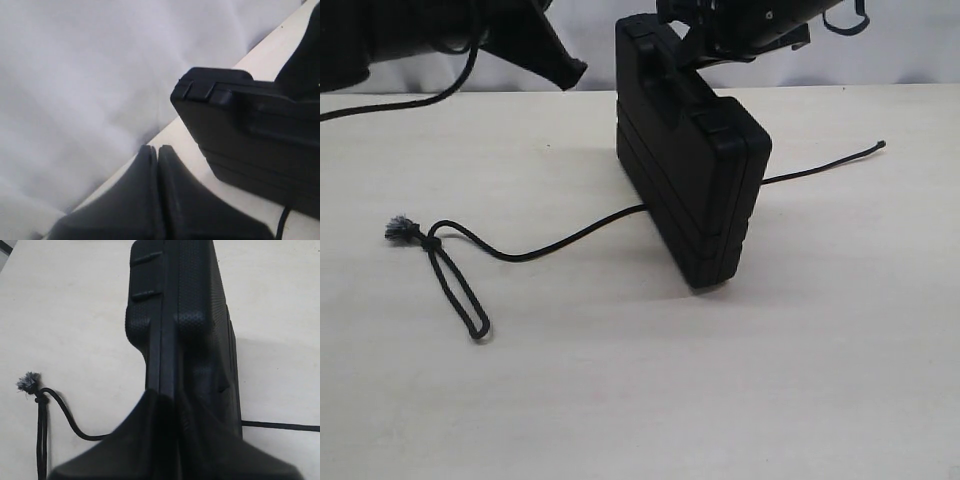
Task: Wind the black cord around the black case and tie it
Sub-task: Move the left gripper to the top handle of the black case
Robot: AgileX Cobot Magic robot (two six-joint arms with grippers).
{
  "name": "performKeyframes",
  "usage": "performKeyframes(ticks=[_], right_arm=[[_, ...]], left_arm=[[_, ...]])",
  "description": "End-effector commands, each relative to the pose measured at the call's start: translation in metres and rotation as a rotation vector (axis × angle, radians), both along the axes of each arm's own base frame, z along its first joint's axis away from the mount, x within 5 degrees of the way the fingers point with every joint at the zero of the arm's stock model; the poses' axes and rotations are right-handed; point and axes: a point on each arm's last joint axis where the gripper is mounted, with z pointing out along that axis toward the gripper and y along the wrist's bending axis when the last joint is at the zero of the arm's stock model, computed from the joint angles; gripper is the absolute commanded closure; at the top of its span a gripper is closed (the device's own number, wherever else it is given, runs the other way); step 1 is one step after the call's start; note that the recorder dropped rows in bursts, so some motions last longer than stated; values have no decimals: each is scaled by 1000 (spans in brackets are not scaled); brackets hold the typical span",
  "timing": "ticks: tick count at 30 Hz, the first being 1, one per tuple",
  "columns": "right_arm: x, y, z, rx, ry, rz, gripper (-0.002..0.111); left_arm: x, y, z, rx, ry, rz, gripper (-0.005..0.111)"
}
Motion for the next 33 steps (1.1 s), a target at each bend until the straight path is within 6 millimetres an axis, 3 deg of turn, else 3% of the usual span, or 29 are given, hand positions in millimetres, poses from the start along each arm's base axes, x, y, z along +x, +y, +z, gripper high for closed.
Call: performKeyframes(ticks=[1, 6, 14, 20, 33], right_arm=[[0, -2, -16, -69, 48, 35, 104], [0, -2, -16, -80, 38, 52, 103], [-1, -2, -17, -89, 40, 68, 76], [-2, -2, -17, -106, 38, 92, 74], [-2, -3, -18, -113, 44, 103, 74]], left_arm=[[-5, 0, -10, -4, 38, -22, 107], [-19, -18, -21, -55, 93, -264, 107], [-24, -22, -26, -81, 121, -329, 107], [-20, -25, -39, -64, 155, -322, 107], [0, -46, -90, -21, 275, -391, 107]])
